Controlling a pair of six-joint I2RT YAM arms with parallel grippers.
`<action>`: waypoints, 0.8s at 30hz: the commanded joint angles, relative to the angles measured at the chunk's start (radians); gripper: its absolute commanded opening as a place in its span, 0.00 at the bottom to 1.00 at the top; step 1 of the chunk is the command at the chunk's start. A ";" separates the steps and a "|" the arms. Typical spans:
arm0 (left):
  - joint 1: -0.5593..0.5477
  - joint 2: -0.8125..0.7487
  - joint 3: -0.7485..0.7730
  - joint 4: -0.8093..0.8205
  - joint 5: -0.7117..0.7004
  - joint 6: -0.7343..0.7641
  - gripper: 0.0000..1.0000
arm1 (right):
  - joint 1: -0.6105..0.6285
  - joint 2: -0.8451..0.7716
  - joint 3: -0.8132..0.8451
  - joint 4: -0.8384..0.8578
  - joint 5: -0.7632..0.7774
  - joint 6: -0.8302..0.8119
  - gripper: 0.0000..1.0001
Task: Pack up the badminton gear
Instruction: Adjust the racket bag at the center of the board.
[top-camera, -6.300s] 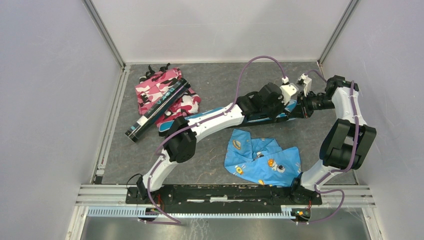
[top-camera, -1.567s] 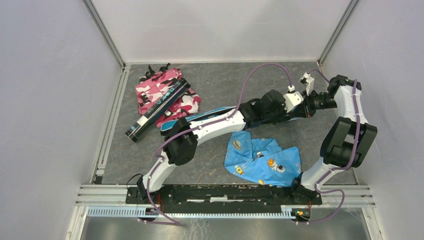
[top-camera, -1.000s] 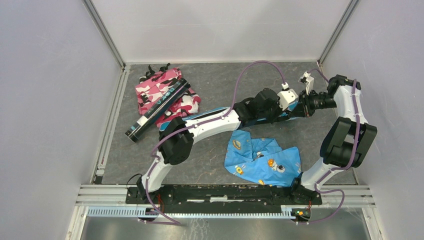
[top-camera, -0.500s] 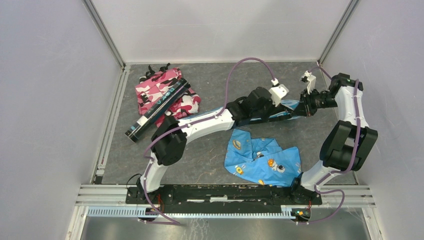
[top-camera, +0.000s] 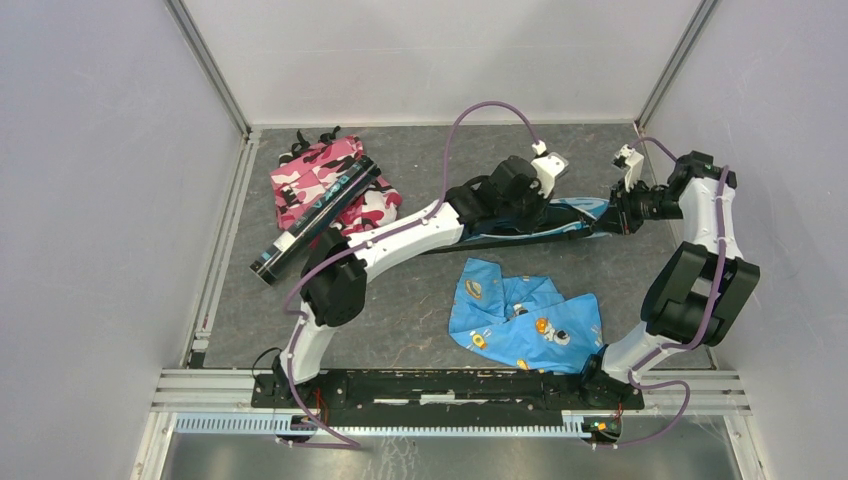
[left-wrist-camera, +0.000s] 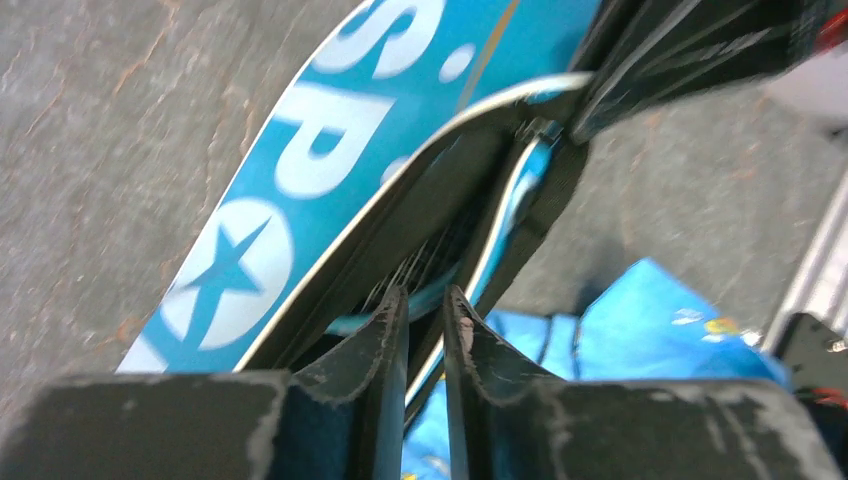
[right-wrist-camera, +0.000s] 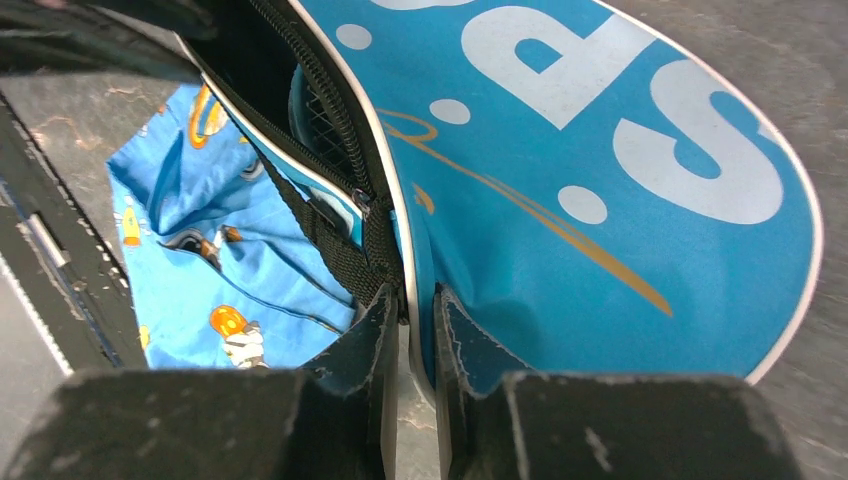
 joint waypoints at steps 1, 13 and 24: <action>-0.052 0.016 0.102 -0.027 0.012 -0.121 0.30 | -0.002 -0.027 -0.056 -0.069 -0.166 -0.055 0.00; -0.155 0.015 0.102 -0.069 -0.288 -0.256 0.43 | -0.004 -0.106 -0.180 -0.016 -0.273 0.022 0.00; -0.178 0.061 0.110 -0.013 -0.390 -0.127 0.41 | -0.005 -0.114 -0.165 -0.072 -0.196 -0.110 0.00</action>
